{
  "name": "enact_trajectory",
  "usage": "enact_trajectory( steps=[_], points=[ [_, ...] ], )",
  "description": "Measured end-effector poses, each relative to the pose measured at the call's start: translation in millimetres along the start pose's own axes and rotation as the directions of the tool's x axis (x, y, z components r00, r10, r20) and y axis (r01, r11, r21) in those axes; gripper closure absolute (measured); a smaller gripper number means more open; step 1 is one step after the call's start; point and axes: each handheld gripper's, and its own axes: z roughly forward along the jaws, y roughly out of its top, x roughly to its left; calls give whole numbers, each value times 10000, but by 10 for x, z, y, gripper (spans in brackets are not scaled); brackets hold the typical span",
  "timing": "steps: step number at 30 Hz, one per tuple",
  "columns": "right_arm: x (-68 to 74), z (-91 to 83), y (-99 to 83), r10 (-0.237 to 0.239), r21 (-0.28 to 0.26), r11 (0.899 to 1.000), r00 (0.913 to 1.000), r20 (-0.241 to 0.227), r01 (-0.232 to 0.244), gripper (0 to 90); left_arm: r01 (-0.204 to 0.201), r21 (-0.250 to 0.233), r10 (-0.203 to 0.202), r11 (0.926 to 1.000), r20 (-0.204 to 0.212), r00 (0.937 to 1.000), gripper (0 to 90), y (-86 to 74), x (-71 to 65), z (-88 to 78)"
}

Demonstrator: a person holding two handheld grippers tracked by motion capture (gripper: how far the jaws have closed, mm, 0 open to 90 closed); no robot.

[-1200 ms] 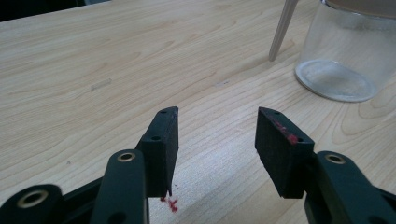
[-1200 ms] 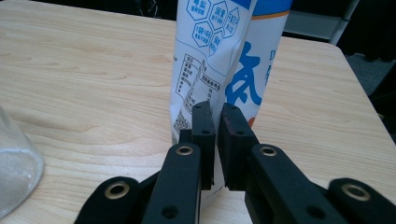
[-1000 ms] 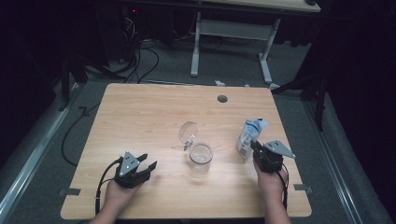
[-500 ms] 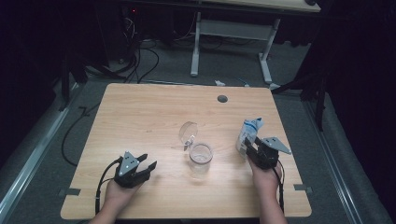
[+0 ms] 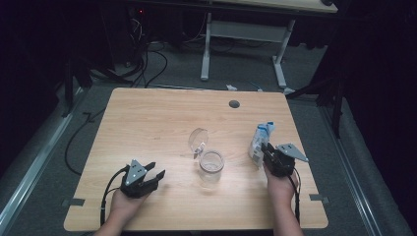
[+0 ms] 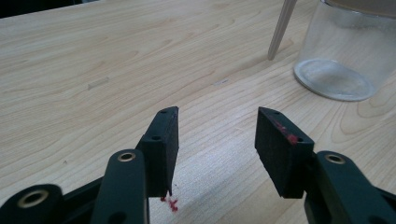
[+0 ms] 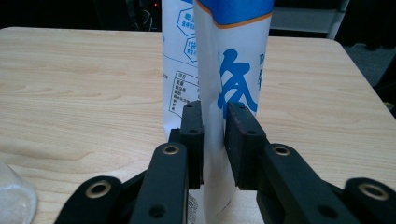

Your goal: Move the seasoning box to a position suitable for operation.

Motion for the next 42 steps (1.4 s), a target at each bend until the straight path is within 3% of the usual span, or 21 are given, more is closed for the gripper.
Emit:
enact_trajectory(
  steps=[9,30,36,42],
  points=[
    [-13,-9,-16,-455,-134,9989,9989,-152,453,827,-124,-125,126,9998,162,9998,513,5,-11,-25],
    [-55,-20,45,-458,296,9984,9971,-602,477,856,-270,-104,272,9996,210,9994,498,-10,-30,-9],
    [-77,-19,65,-275,382,9988,9962,-827,307,859,-235,-169,239,9996,216,9995,491,-11,-23,-13],
    [-76,-57,120,-453,584,9969,9907,-1282,531,866,-202,-350,211,9992,247,9995,489,3,-29,-39]
  ],
)
